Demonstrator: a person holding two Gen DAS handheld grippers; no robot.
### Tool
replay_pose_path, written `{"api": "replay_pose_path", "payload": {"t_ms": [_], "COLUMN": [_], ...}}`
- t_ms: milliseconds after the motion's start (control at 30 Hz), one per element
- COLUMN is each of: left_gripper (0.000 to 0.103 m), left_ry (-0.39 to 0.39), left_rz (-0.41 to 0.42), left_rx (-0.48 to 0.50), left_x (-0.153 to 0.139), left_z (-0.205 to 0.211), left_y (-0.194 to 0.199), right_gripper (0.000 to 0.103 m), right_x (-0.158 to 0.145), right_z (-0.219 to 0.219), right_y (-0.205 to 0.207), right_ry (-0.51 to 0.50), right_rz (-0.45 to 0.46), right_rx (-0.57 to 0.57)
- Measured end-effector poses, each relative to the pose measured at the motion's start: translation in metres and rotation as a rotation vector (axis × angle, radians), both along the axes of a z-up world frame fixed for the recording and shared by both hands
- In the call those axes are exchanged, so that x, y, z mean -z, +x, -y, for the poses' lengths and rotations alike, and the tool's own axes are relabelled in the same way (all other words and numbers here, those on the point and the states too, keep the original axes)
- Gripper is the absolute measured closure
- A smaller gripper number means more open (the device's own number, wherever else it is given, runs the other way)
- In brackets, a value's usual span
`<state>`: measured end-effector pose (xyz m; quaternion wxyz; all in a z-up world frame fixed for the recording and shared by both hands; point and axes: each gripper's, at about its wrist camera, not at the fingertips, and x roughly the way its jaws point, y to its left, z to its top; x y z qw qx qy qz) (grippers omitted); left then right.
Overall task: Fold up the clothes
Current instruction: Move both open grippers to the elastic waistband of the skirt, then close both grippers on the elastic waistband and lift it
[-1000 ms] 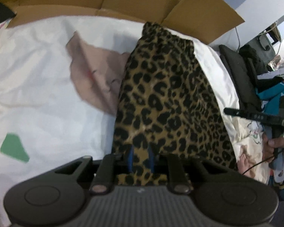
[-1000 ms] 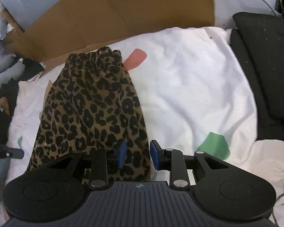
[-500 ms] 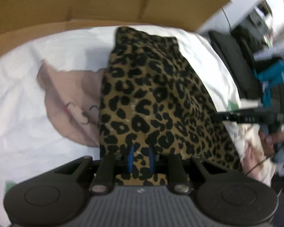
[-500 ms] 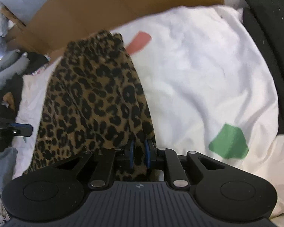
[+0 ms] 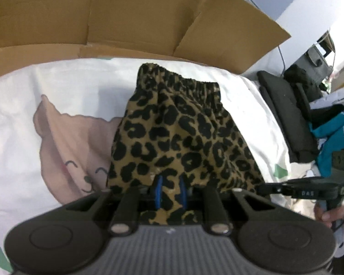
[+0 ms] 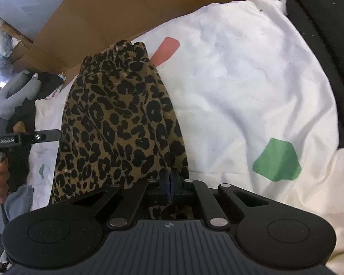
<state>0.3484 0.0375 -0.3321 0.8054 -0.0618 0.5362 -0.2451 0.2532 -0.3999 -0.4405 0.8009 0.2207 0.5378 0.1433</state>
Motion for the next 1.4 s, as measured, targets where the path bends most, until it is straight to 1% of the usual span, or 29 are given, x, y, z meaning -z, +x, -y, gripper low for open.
{"api": "replay_pose_path", "payload": {"t_ms": [100,200,267,333,433,533,567,600,667,700,767,800,900,1033,1133,1233,1300,1400], "left_gripper": [0.087,0.087,0.093,0.095,0.095,0.095,0.095,0.093,0.093,0.093,0.093,0.093,0.093,0.093,0.094,0.094,0.098,0.098], "left_ry": [0.021,0.053,0.082,0.085,0.077,0.026,0.0,-0.007,0.016,0.026,0.013,0.009,0.033,0.053,0.076,0.093,0.094,0.091], "left_rz": [-0.013,-0.03,-0.047,-0.066,-0.06,-0.017,0.002,0.029,0.096,0.115,0.115,0.117,0.122,0.062,0.033,0.032,0.017,0.007], "left_rx": [0.004,-0.009,-0.018,-0.031,-0.03,-0.014,-0.002,0.02,0.077,0.092,0.088,0.085,0.096,0.095,0.097,0.12,0.11,0.095], "left_x": [0.011,0.028,0.041,0.049,0.038,0.013,0.004,-0.003,-0.015,-0.018,-0.019,-0.017,-0.008,0.018,0.035,0.04,0.045,0.047], "left_z": [0.002,0.002,0.002,0.002,0.003,0.005,0.007,0.011,0.024,0.03,0.035,0.037,0.042,0.044,0.048,0.053,0.054,0.055], "left_y": [0.001,0.008,0.015,0.019,0.02,0.02,0.021,0.021,0.022,0.023,0.029,0.031,0.039,0.05,0.057,0.062,0.068,0.072], "right_gripper": [0.103,0.103,0.103,0.103,0.103,0.103,0.103,0.103,0.103,0.103,0.103,0.103,0.103,0.103,0.103,0.103,0.103,0.103], "right_x": [0.0,-0.001,0.001,0.003,0.0,-0.006,-0.008,-0.009,-0.01,-0.01,-0.009,-0.009,-0.009,-0.009,-0.008,-0.008,-0.008,-0.009], "right_z": [0.006,0.006,0.004,0.002,0.004,0.005,0.005,0.003,-0.001,-0.003,-0.005,-0.005,-0.006,-0.005,-0.005,-0.004,-0.001,0.0], "right_y": [-0.002,-0.001,0.001,0.003,0.004,0.001,-0.001,-0.002,-0.002,-0.002,-0.002,-0.001,-0.001,0.001,0.003,0.004,0.003,0.002], "right_ry": [0.002,-0.009,-0.023,-0.037,-0.045,-0.049,-0.051,-0.056,-0.069,-0.074,-0.081,-0.083,-0.088,-0.089,-0.093,-0.094,-0.091,-0.102], "right_rz": [-0.01,-0.011,-0.014,-0.017,-0.01,-0.008,-0.007,-0.008,-0.009,-0.011,-0.014,-0.016,-0.019,-0.025,-0.029,-0.032,-0.034,-0.04], "right_rx": [0.029,0.032,0.029,0.026,0.02,0.031,0.033,0.033,0.03,0.028,0.028,0.029,0.032,0.031,0.025,0.025,0.032,0.031]}}
